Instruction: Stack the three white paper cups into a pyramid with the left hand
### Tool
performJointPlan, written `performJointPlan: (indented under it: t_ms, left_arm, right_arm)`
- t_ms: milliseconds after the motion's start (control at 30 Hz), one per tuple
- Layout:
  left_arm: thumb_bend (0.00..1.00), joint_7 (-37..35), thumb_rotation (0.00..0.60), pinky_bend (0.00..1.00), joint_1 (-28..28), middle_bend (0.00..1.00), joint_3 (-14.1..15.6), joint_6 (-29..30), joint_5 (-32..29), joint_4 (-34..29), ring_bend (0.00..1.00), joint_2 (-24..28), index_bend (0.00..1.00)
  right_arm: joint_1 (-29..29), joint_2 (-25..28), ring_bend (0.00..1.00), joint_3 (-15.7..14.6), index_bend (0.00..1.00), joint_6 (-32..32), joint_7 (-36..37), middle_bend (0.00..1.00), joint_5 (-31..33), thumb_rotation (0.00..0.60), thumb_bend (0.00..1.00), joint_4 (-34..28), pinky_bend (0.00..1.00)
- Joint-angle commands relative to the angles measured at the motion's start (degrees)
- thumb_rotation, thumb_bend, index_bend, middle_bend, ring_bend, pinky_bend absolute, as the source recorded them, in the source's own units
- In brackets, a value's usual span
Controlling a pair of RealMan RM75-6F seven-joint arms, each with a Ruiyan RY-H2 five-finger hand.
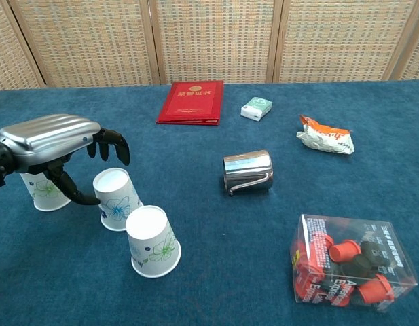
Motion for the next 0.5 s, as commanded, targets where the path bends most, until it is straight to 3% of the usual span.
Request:
performJointPlan:
  t_ms: [33,267,500]
  left_arm:
    - [0.18,0.49,0.6,0.39,-0.36,0.4,0.08,-0.29,-0.8,-0.31,0.42,-0.15,0.44]
    - [0.18,1.51,0.6,0.42,-0.78,0.48,0.12,0.01,-2.32,-1.08,0.47,-0.39,0.52]
    - [0.18,0.89,0.6,0.42,-0.33,0.48,0.38,2.14,-2.23,-1.91,0.48,0.8,0.53]
  right_arm:
    - [0.03,0.0,0.0,0.01,0.09,-0.06,0.03,0.0,0.07,0.6,0.0,0.01,0.0]
    - [0.0,0.11,0.0,-0.01,0.09,0.06,0.27,0.0,0.06,0.6,0.0,-0.03,0.0]
    - [0.03,0.05,0.0,-0.09,0.09,-0.01,0.15,0.0,0.04,0.6,0.0,0.01,0.0]
